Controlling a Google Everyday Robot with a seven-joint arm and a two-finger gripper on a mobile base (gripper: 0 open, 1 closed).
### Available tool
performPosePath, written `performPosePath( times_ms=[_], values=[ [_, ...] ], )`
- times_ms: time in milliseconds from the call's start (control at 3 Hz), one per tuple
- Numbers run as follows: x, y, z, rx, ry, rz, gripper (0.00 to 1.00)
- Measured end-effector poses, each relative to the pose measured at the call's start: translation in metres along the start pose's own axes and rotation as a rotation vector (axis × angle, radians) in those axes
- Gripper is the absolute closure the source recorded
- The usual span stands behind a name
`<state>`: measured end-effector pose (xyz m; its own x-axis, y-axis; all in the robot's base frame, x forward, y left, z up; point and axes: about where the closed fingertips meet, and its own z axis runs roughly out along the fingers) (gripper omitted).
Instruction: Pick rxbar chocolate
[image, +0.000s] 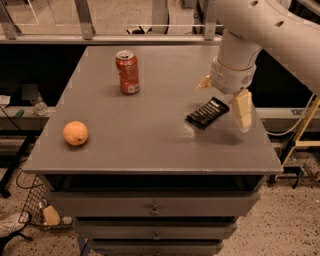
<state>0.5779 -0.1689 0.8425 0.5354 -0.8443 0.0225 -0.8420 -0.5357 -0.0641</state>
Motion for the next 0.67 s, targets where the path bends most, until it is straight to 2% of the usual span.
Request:
performPosePath(
  times_ms=[667],
  values=[
    [-0.0129,-0.0083,0.0214,-0.025,-0.051,-0.027,0.00]
  ],
)
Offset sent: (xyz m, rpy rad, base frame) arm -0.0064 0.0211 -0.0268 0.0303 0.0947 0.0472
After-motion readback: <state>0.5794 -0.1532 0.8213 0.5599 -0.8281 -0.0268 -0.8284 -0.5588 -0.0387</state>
